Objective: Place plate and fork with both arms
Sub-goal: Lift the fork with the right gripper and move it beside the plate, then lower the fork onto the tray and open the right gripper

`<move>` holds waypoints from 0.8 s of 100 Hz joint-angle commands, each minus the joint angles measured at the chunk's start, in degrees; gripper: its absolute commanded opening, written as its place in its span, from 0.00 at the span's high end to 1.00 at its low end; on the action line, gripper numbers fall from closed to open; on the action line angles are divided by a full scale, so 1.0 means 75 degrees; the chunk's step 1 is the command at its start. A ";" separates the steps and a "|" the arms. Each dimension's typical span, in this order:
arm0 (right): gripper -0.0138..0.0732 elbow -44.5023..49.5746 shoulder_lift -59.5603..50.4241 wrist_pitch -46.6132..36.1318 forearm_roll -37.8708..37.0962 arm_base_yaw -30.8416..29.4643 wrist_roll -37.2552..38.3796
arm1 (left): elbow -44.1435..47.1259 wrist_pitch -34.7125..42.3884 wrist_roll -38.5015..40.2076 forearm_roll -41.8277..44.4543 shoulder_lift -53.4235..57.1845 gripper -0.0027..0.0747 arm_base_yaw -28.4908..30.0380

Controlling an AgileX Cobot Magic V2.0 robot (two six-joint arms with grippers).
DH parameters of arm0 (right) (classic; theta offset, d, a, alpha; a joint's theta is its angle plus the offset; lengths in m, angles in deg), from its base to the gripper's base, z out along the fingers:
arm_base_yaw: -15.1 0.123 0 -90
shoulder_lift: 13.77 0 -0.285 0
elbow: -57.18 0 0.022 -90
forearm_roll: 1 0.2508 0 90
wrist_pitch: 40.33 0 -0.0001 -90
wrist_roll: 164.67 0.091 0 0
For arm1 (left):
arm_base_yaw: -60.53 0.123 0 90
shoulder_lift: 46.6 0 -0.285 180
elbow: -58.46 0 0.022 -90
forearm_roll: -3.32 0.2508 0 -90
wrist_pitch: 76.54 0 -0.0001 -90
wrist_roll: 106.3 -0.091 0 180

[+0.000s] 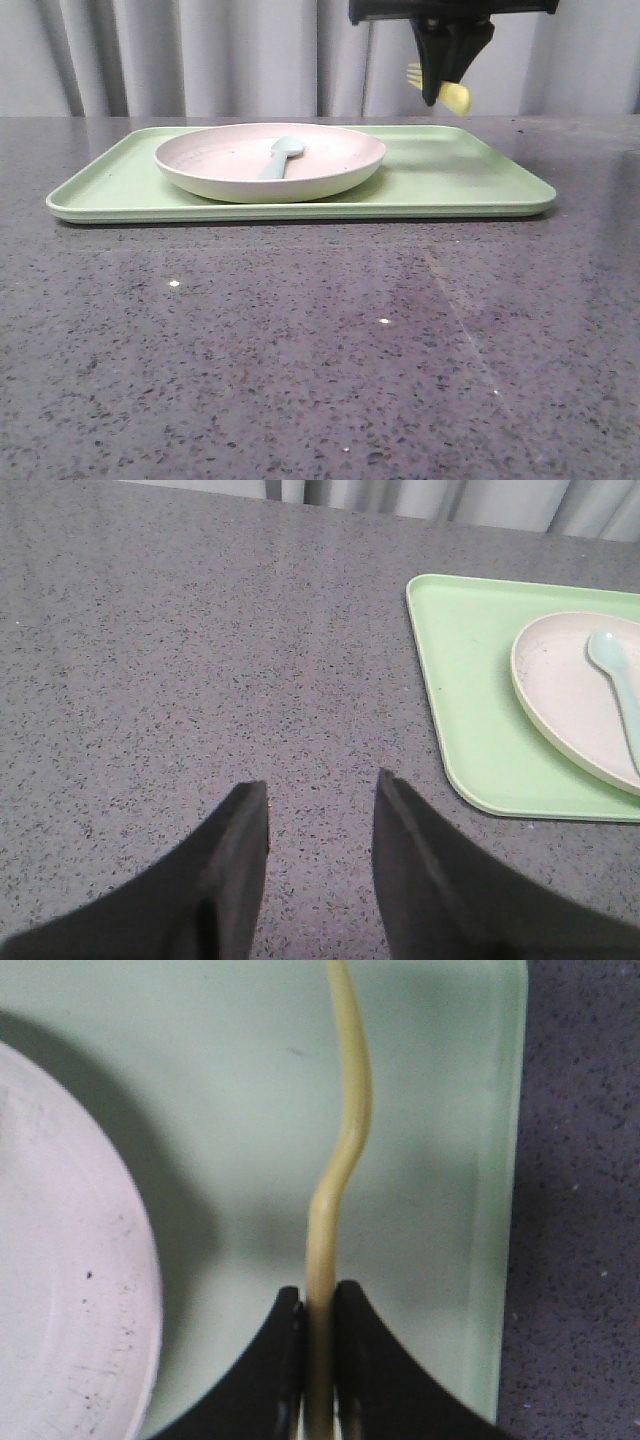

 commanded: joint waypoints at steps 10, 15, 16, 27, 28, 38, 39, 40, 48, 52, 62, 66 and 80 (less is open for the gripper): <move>0.92 -0.0067 -0.0330 0.0644 0.0126 -0.0065 -0.0098 | -0.0204 0.0551 0.0031 -0.0125 -0.0034 0.65 0.0010; 0.92 -0.0042 -0.0315 0.0606 0.0184 -0.0065 -0.0098 | -0.0204 0.0551 0.0031 -0.0125 -0.0034 0.65 0.0010; 0.92 -0.0042 -0.0315 0.0606 0.0184 -0.0065 -0.0098 | -0.0204 0.0551 0.0031 -0.0125 -0.0034 0.65 0.0010; 0.90 -0.0031 -0.0245 0.0666 0.0211 -0.0068 -0.0098 | -0.0204 0.0551 0.0031 -0.0125 -0.0034 0.65 0.0010; 0.90 -0.0031 -0.0226 0.0674 0.0218 -0.0068 -0.0098 | -0.0204 0.0551 0.0031 -0.0125 -0.0034 0.65 0.0010; 0.74 -0.0031 -0.0173 0.0712 0.0279 -0.0068 -0.0098 | -0.0204 0.0551 0.0031 -0.0125 -0.0034 0.65 0.0010; 0.73 -0.0031 -0.0159 0.0712 0.0278 -0.0068 -0.0098 | -0.0204 0.0551 0.0031 -0.0125 -0.0034 0.65 0.0010; 0.71 -0.0031 -0.0155 0.0712 0.0278 -0.0068 -0.0098 | -0.0204 0.0551 0.0031 -0.0125 -0.0034 0.65 0.0010; 0.54 -0.0031 -0.0156 0.0712 0.0287 -0.0068 -0.0098 | -0.0204 0.0551 0.0031 -0.0125 -0.0034 0.65 0.0010; 0.48 -0.0031 -0.0156 0.0712 0.0287 -0.0068 -0.0098 | -0.0204 0.0551 0.0031 -0.0125 -0.0034 0.65 0.0010; 0.45 -0.0031 -0.0156 0.0712 0.0287 -0.0068 -0.0098 | -0.0204 0.0551 0.0031 -0.0125 -0.0034 0.65 0.0010; 0.45 -0.0031 -0.0156 0.0712 0.0287 -0.0068 -0.0098 | -0.0204 0.0551 0.0031 -0.0125 -0.0034 0.65 0.0010; 0.45 -0.0031 -0.0168 0.0712 0.0287 -0.0068 -0.0098 | -0.0204 0.0551 0.0031 -0.0125 -0.0034 0.65 0.0010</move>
